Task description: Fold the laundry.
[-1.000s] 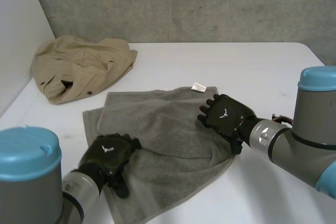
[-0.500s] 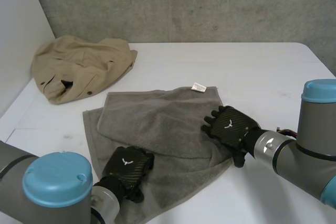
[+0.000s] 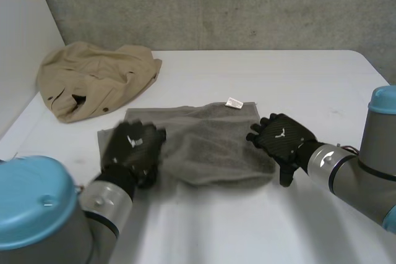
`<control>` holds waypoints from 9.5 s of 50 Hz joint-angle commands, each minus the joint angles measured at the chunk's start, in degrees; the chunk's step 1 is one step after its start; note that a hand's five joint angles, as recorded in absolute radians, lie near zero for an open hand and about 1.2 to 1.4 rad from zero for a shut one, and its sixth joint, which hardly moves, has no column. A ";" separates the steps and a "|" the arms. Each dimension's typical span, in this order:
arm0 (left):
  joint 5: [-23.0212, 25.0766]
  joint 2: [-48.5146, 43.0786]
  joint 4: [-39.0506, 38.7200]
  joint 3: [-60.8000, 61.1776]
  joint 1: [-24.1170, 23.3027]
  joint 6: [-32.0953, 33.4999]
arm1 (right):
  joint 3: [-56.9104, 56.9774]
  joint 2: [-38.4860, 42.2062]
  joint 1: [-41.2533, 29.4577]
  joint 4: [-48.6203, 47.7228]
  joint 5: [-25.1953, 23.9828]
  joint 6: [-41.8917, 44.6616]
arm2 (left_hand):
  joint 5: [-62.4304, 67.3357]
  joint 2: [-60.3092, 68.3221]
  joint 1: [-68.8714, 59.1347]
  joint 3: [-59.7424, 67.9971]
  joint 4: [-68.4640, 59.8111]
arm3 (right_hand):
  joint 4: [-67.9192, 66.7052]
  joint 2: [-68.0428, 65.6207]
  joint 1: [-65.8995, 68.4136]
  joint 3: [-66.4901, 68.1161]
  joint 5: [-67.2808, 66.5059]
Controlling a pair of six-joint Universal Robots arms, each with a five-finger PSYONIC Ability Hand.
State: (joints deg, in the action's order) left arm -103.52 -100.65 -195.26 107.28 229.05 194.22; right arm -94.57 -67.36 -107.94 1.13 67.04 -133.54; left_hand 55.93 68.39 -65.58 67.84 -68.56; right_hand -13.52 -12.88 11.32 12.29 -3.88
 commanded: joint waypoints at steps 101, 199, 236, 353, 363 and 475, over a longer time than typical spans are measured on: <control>14.31 -16.69 -6.80 -48.85 18.88 -1.03 | 36.49 0.83 -3.07 -2.20 11.29 -5.41 | 14.07 11.61 -14.42 12.16 -11.44 | -66.48 -67.12 68.68 67.71 -66.12; 11.85 -8.60 -4.43 -9.10 21.08 9.60 | 5.10 5.40 4.04 1.95 14.88 -33.01 | 14.07 11.61 -14.42 12.16 -11.44 | -4.97 -5.61 7.18 6.21 -4.61; 12.03 -7.02 -4.87 -9.02 25.04 9.52 | 4.22 5.84 10.99 2.74 6.53 -23.08 | 14.07 11.61 -14.42 12.16 -11.44 | -16.75 -17.39 18.95 17.98 -16.39; 12.03 -3.58 10.96 -2.77 23.63 26.83 | 6.59 -2.78 17.50 25.68 9.43 9.71 | 14.07 11.61 -14.42 12.16 -11.44 | -66.48 -67.12 68.68 67.71 -66.12; 10.37 -14.74 4.55 -30.84 22.14 22.88 | 34.08 5.49 9.15 17.78 14.78 -5.22 | 14.07 11.61 -14.42 12.16 -11.44 | -66.48 -67.12 68.68 67.71 -66.12; 16.69 -17.56 2.43 -16.75 21.43 24.28 | 24.17 11.90 7.74 4.41 18.92 -7.26 | -52.18 -54.65 51.83 -54.09 54.81 | 2.47 1.82 -0.26 -1.23 2.82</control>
State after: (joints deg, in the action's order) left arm -89.01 -117.81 -192.09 88.30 249.17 218.29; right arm -68.21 -55.66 -100.27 5.35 86.39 -141.30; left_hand 3.41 13.21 -13.64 13.75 -13.33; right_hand -13.74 -12.74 12.11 12.16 -4.04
